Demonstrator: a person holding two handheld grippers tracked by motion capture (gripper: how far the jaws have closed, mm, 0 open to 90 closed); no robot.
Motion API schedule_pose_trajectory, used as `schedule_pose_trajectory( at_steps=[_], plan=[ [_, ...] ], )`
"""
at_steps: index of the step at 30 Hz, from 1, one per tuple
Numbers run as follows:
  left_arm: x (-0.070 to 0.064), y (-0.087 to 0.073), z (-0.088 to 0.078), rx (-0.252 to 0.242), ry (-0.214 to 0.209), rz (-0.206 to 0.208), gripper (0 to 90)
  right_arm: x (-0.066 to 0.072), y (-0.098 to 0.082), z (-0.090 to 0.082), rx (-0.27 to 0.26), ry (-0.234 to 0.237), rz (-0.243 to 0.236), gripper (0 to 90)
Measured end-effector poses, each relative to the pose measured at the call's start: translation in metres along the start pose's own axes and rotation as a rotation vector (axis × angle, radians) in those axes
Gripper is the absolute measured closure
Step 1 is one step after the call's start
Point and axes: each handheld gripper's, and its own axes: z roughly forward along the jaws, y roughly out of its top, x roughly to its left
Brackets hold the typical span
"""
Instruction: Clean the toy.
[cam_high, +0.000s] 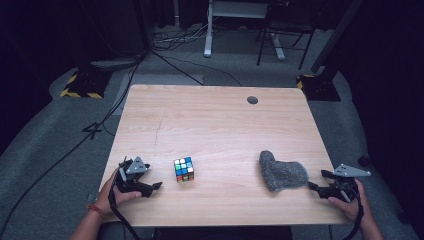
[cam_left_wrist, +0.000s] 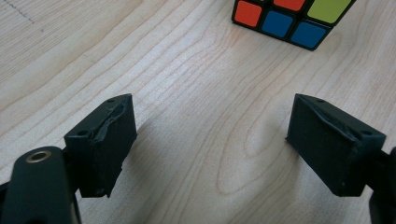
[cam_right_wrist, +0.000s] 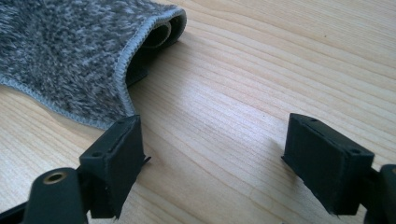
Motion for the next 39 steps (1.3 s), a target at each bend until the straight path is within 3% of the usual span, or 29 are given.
schedule_pose_trajectory(
  at_steps=[39],
  plan=[
    [0.0003, 0.0, 0.0, -0.002, 0.008, -0.008, 16.2, -0.0002, 0.0001, 0.0002, -0.001, 0.001, 0.007, 20.3]
  ],
)
